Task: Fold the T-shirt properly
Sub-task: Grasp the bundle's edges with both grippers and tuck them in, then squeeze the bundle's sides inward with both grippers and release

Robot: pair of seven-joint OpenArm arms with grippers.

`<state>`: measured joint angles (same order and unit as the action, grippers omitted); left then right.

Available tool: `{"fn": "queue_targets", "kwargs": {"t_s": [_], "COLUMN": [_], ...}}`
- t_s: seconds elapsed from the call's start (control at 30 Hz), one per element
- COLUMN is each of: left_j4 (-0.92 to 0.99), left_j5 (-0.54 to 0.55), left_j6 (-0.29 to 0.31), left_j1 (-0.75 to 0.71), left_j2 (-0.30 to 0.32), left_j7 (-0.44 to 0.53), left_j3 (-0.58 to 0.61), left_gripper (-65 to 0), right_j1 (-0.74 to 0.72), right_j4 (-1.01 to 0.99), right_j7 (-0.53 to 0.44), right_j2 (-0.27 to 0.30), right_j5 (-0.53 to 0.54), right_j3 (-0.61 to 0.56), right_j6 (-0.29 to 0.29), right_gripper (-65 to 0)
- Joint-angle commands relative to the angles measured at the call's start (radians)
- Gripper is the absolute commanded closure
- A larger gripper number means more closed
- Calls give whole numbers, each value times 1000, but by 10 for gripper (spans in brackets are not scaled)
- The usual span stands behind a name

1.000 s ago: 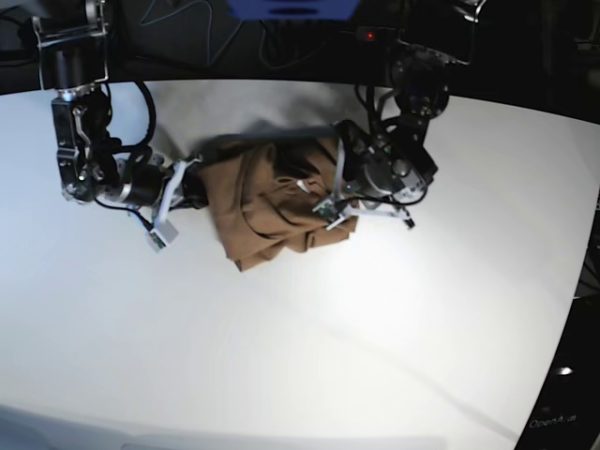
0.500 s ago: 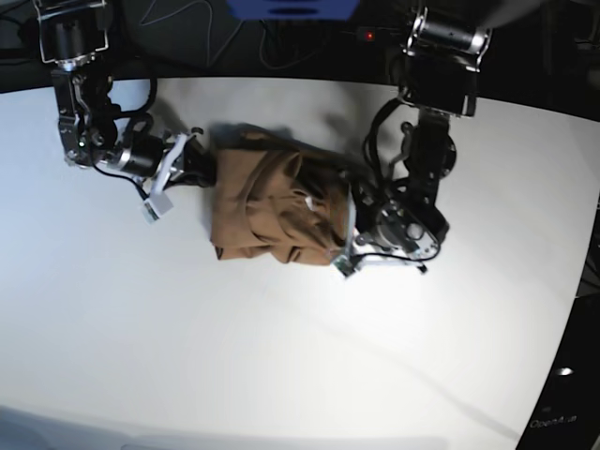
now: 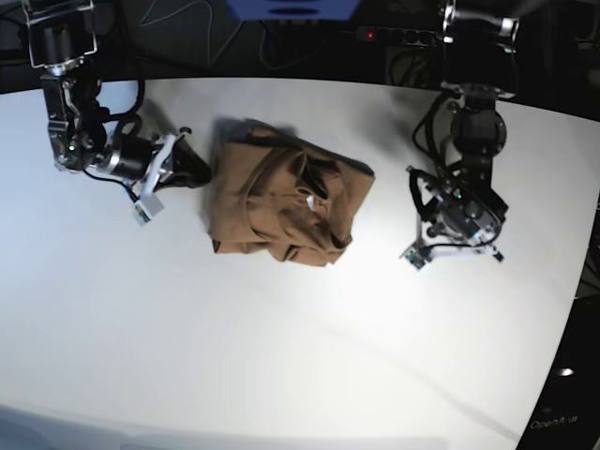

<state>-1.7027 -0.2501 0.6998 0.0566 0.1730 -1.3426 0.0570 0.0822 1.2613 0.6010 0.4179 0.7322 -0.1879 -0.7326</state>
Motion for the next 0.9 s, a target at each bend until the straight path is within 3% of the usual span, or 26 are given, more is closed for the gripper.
{"fn": "queue_targets", "kwargs": {"t_s": [0.0,0.2,0.33,0.53,0.7,0.87], "left_j4": [-32,-83,-72,-10,223,407], "left_j5": [8,8,7,2,2,1], "left_j6": [-2,-2,-2,-2,-2,-2], "left_j1": [-22,-163,-188,-182,-97,-22], "left_j2": [6,4,-37,-105,-172,-217], "left_j7": [12,12,18,128,269,414], "left_j3": [22,128,154,159,157,159], "left_gripper": [-41,-41,-41,-41,-41,-41], "right_j1": [-12,-91,-126,-123,-81,20], "right_j4": [-5,-5,-5,2,4,77], "right_j7": [58,64,66,66,55,55], "right_j2": [22,57,91,143,158,160], "right_j5": [-75,-76,-76,-75,-75,-73], "right_j3": [3,1,0,5,21,117], "right_j6": [34,34,34,34,34,34], "right_gripper": [-7,-7,-7,-7,-7,-7]}}
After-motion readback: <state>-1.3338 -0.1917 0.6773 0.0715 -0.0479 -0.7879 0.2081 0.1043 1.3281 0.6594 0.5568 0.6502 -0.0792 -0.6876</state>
